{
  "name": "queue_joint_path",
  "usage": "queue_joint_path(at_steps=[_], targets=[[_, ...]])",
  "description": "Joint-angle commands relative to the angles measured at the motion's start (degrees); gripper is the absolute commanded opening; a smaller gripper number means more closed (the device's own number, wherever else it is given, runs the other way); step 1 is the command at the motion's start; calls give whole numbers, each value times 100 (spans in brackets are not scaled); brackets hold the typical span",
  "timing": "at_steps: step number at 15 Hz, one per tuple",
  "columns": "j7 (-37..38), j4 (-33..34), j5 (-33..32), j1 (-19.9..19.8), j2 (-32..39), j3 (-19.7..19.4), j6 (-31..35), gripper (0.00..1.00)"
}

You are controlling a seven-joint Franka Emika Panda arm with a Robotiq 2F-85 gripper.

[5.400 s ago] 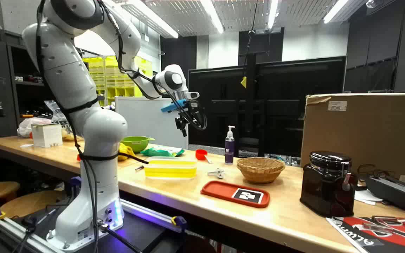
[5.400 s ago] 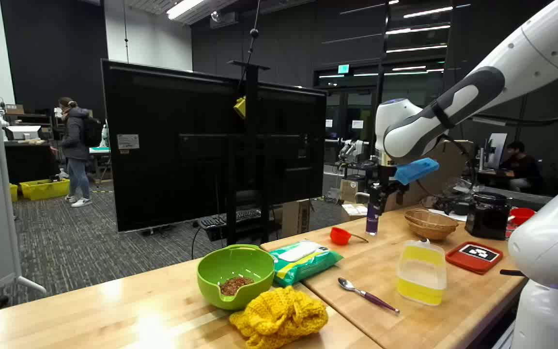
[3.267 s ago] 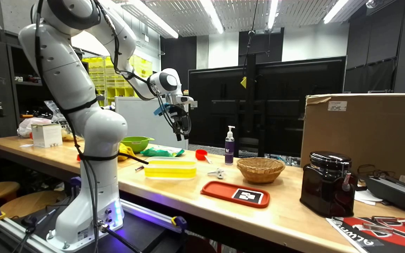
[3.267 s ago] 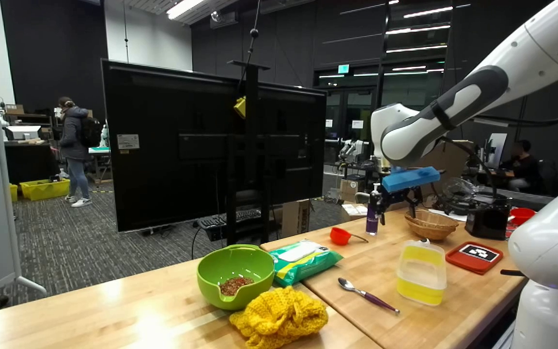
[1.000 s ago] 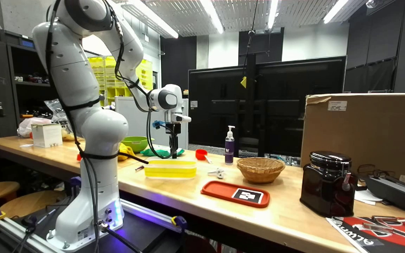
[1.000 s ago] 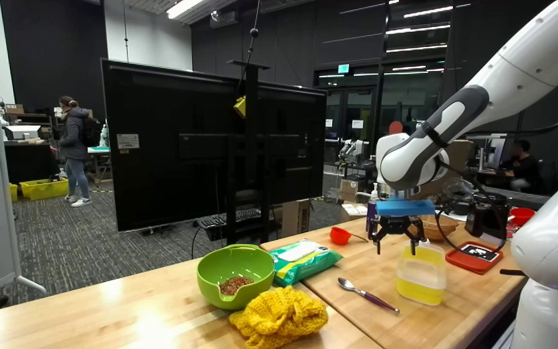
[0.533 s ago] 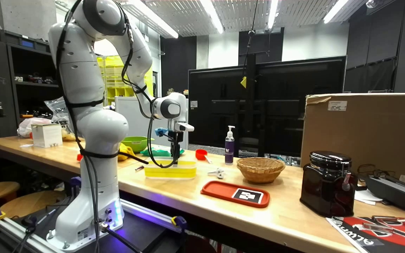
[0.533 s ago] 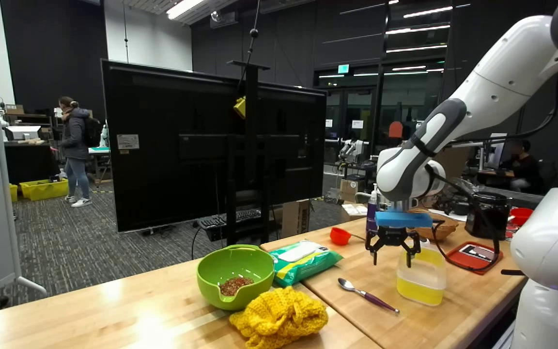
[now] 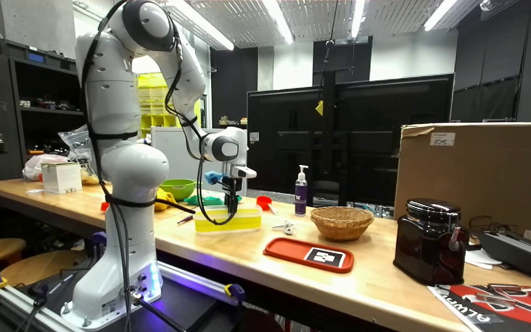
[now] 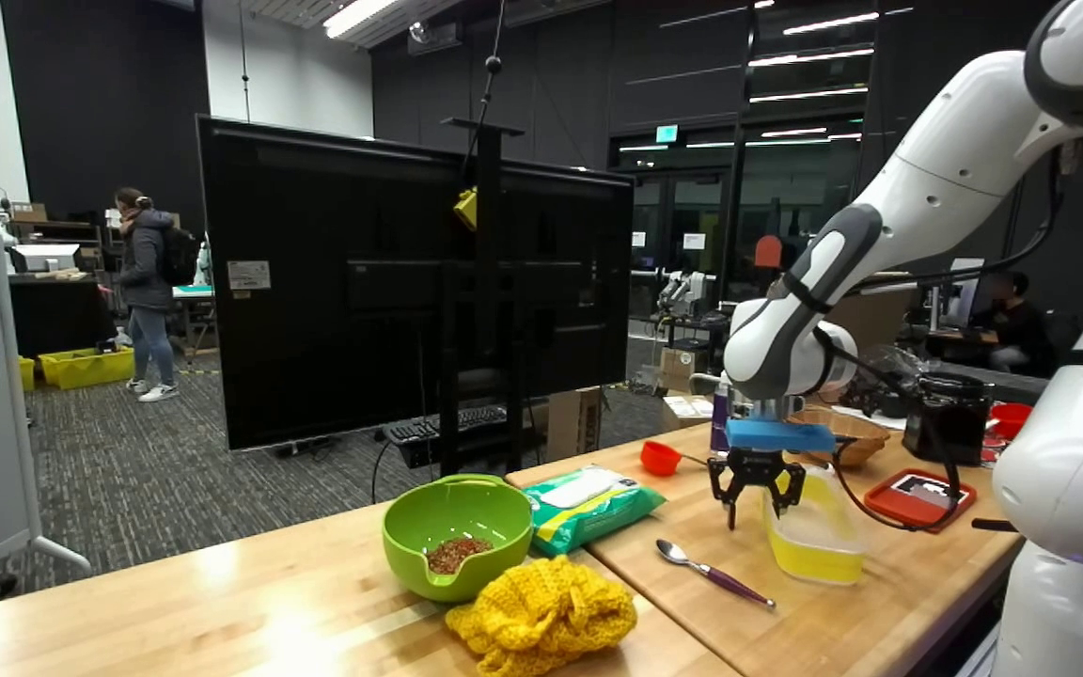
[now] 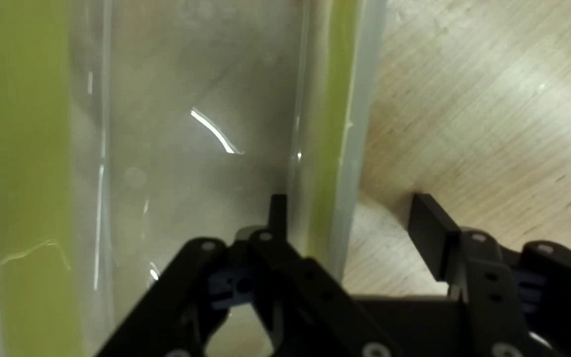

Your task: Put the yellow bowl on the green packet

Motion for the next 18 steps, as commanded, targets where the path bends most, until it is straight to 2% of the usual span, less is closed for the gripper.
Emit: queue_joint_path(at_steps=[1,5,6,9,11,18], targets=[[-250,22,126,55,163,-77,92,34],[-263,109,81,45,152,-75,24,4],[-240,124,59,41,112,-68,-39,0],[-147,206,-55,36,38,-30,-224,2],[-65,297,-187,24,28,-3,-379,0],[144,834,-806,63,-76,119,-1457,1]])
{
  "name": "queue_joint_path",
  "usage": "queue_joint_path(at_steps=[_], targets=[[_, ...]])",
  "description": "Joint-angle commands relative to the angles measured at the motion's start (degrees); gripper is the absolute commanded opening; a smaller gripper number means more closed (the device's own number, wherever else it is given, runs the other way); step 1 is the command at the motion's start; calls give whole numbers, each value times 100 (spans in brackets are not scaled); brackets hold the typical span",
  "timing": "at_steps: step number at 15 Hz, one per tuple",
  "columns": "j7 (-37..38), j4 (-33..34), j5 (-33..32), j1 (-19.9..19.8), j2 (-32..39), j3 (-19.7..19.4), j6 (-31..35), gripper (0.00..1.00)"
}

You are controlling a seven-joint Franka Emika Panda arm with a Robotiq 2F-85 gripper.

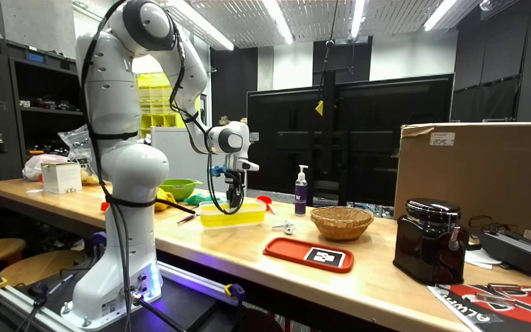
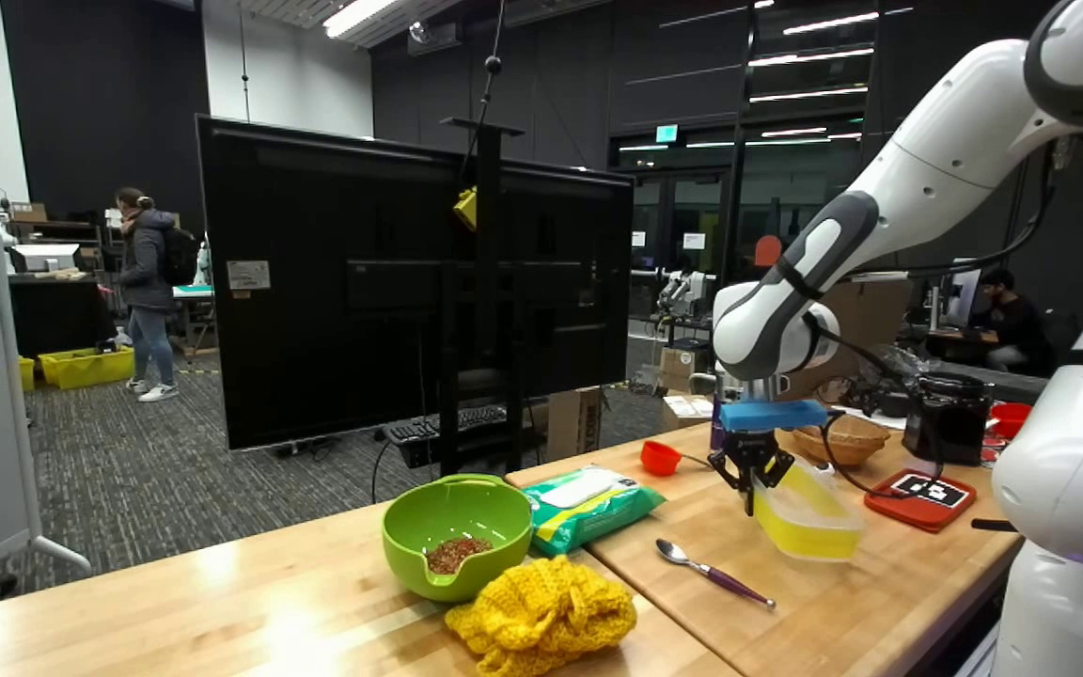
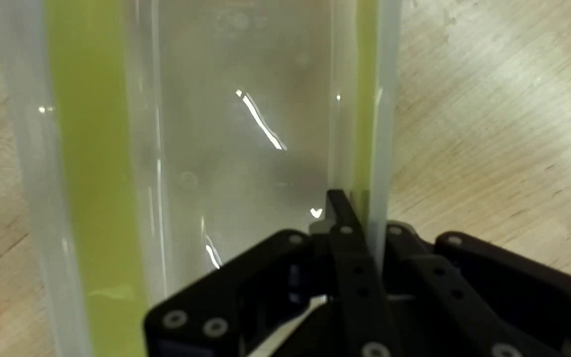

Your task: Put the yellow bowl on the green packet

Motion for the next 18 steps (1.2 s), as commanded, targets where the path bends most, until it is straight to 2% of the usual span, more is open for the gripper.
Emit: queue_joint_path(at_steps=[1,8,18], targets=[[195,406,-361,68,-73,89,-724,1],[27,1396,-754,346,-19,236,-1748,1],[-756,2214,-790,811,130,484,-1998,1]])
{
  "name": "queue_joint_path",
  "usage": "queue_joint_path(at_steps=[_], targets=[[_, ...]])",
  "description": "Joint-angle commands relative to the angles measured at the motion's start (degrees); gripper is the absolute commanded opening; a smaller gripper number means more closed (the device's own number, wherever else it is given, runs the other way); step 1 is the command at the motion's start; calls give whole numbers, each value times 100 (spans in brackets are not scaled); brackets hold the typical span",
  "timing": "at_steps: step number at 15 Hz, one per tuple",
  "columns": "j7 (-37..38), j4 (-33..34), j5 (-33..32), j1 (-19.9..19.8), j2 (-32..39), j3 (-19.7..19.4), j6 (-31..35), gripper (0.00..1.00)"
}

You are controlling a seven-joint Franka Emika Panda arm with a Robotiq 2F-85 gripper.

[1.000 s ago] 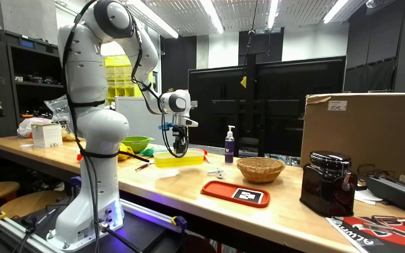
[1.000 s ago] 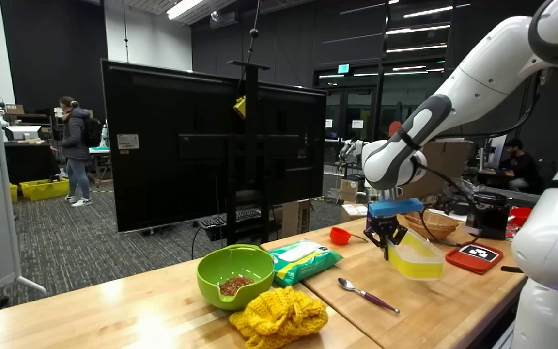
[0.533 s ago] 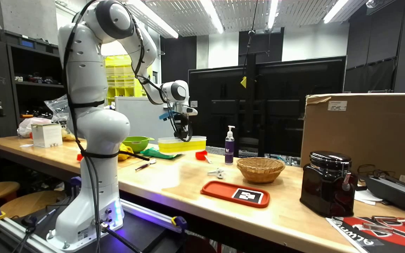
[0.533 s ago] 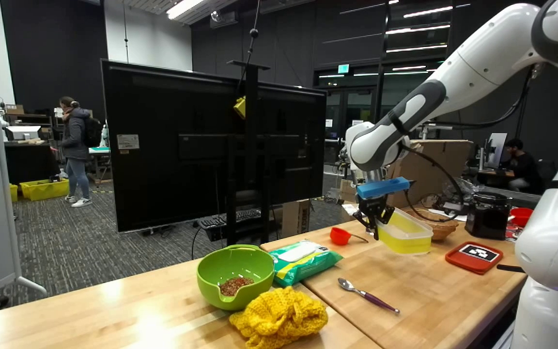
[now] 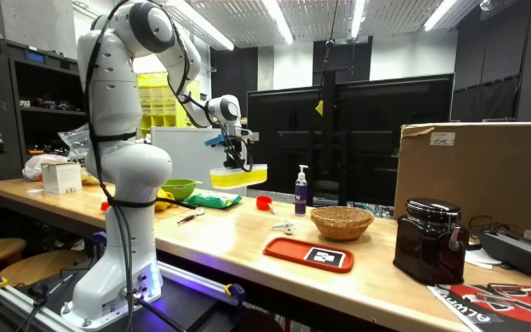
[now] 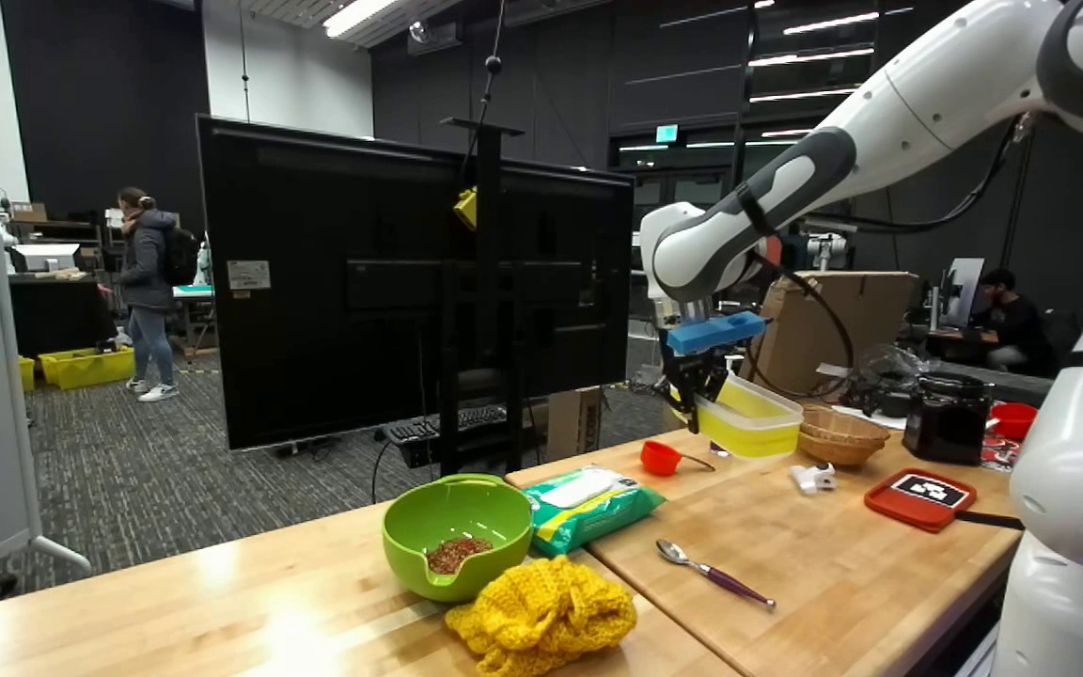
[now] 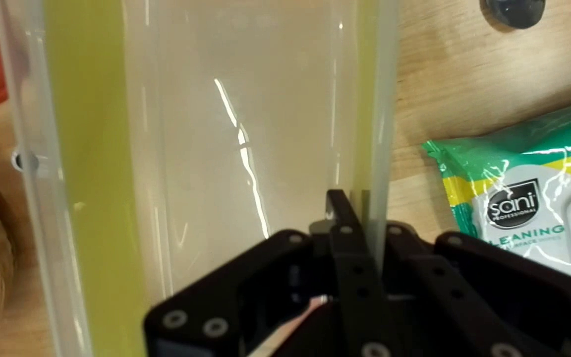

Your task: Put the yellow bowl on the green packet

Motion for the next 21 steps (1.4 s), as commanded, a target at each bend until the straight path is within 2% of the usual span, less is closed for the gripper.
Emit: queue_joint_path(at_steps=[1,9,21], targets=[[-325,299,-55,154,131,84,-228,1],[-612,699,-68,480,521,301,-373,1],[-701,1249,18,1076,1362,577,-230,1]])
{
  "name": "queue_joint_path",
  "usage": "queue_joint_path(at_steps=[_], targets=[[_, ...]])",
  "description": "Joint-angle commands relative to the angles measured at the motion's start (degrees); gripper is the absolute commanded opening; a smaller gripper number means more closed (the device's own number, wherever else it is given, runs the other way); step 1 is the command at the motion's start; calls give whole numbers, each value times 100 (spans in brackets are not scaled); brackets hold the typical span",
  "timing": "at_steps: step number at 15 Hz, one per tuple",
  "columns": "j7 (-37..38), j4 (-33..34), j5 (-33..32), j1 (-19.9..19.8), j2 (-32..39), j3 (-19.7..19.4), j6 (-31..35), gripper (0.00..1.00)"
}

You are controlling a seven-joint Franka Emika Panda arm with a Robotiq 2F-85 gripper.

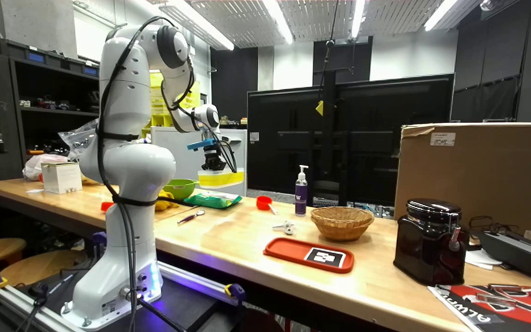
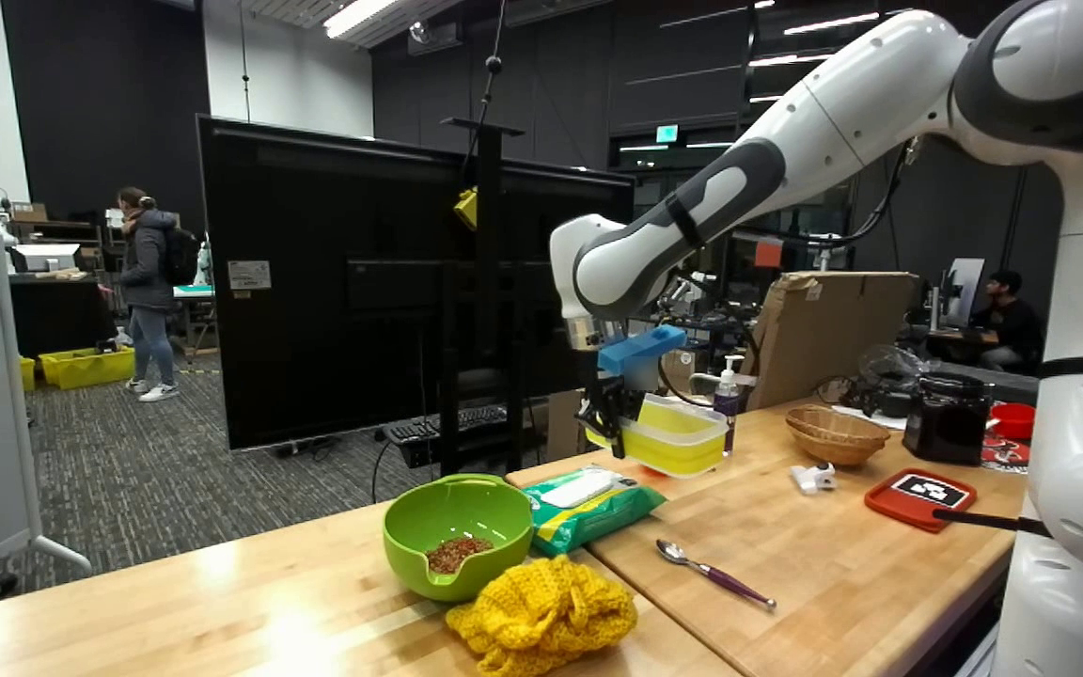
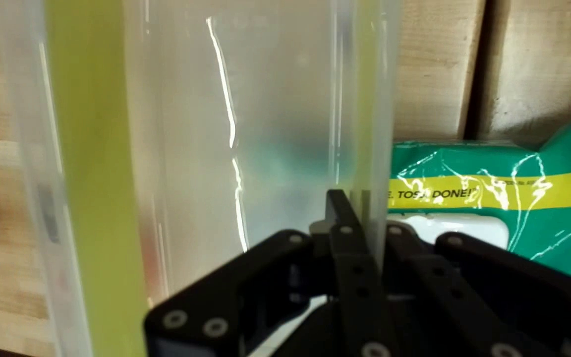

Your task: Put the yellow bowl on the green packet

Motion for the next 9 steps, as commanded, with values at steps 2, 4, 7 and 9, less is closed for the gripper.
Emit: queue_joint_path(at_steps=[2,4,7,9], targets=[[-193,329,50,177,373,46,-18,1],[-260,413,85,236,508,59,-5,1],[-398,573,143,293,742,57,1,1],[-466,667,170,316,861,49,-10,1]])
